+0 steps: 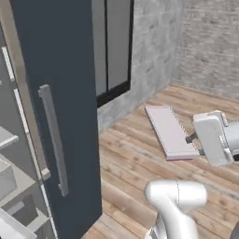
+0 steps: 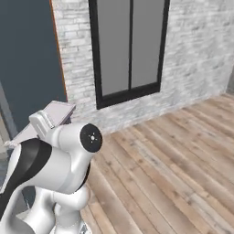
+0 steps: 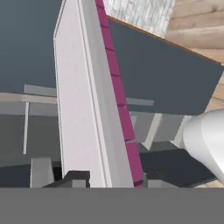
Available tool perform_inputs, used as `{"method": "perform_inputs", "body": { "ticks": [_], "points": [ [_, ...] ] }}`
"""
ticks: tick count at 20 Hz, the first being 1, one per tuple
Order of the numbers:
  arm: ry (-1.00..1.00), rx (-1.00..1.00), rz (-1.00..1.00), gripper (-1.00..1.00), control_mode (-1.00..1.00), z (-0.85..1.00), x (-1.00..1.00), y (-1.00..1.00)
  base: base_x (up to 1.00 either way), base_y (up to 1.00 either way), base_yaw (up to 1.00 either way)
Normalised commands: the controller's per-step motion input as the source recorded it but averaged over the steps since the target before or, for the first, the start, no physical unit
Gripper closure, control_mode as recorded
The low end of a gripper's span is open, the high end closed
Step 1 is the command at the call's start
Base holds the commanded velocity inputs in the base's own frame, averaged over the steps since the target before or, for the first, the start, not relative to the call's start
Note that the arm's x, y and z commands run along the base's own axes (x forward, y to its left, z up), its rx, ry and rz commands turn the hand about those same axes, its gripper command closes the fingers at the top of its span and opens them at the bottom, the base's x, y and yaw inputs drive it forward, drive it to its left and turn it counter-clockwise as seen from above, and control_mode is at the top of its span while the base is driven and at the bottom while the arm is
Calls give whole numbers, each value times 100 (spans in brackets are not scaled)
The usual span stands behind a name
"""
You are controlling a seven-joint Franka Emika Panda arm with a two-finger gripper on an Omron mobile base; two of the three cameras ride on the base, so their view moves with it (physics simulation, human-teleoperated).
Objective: The ice cube tray has been filled with water. Take the tray and place it in the freezer to make ice. Close the freezer door after placing the tray.
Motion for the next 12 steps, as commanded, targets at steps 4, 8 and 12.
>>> {"method": "perform_inputs", "body": {
  "ticks": [4, 8, 12],
  "points": [
    [0, 0, 0, 100, 100, 0, 0, 0, 0, -2, 81],
    [0, 0, 0, 100, 100, 0, 0, 0, 0, -5, 75],
    [0, 0, 0, 100, 100, 0, 0, 0, 0, -11, 71]
  ]
}}
